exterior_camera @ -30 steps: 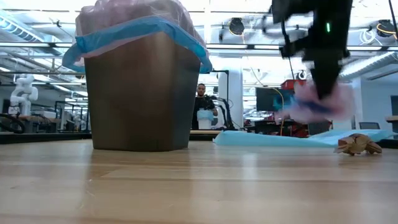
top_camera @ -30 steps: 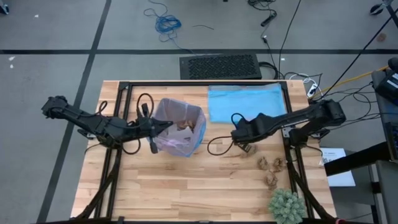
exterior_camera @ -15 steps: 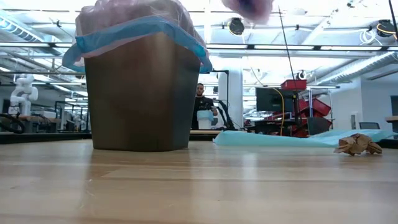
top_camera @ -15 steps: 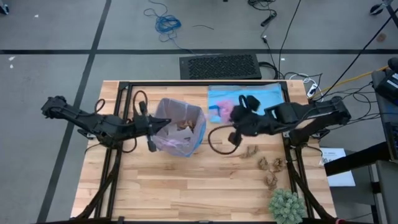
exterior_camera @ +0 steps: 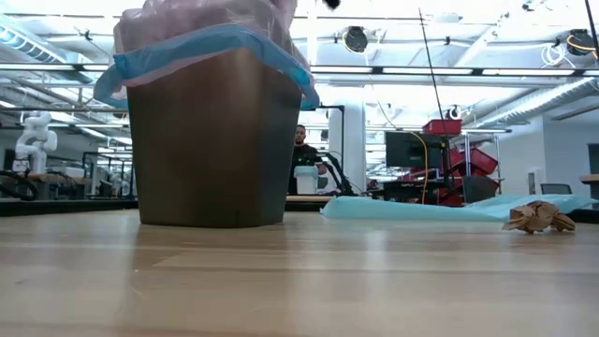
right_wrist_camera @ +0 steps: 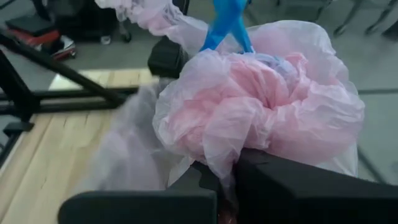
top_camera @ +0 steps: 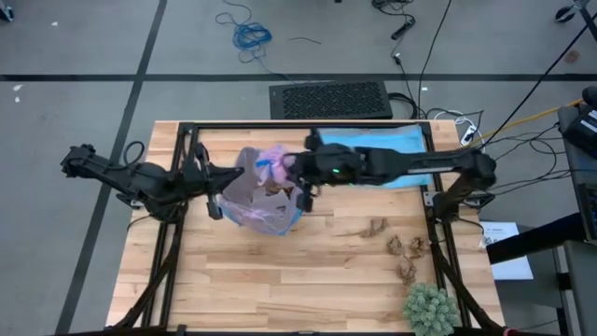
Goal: Place trash/remove bag and relplace
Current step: Put the pink trash bag into the trash bin
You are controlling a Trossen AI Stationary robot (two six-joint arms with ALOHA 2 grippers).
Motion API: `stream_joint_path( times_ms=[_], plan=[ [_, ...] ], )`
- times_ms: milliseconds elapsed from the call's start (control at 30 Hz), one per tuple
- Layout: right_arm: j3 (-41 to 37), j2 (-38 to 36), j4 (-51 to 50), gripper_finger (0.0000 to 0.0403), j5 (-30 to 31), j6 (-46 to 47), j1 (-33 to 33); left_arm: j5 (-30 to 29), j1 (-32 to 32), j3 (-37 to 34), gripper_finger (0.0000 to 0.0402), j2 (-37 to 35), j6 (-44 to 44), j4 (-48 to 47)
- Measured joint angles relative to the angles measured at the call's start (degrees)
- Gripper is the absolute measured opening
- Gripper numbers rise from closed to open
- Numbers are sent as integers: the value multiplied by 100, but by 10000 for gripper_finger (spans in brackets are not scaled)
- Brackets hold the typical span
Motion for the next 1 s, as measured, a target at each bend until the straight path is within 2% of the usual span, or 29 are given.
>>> stream_joint_path(
  times_ms=[133, 267, 367, 600, 700, 833, 1000],
  plan=[
    [188, 525, -280, 0, -589, 211, -306, 0, 0, 0, 0, -32, 0, -91],
    [936, 1143, -1141, 20, -649, 405, -408, -2, 0, 0, 0, -32, -13, -233],
    [1548, 1596, -1613, 69, -735, 153, -345, -5, 0, 1, 0, -6, -15, -232],
    [2728, 2253, -2345, 224, -752, -129, -243, -9, 0, 2, 0, 103, -29, -240],
    [2983, 2335, -2789, 263, -751, -286, -247, -9, 0, 2, 0, 97, -53, -260],
    [3160, 2331, -3246, 273, -755, -340, -276, -9, 0, 2, 0, 103, -58, -354],
    [3385, 2329, -3305, 234, -756, -348, -305, -9, 0, 2, 0, 103, -57, -356]
  ],
)
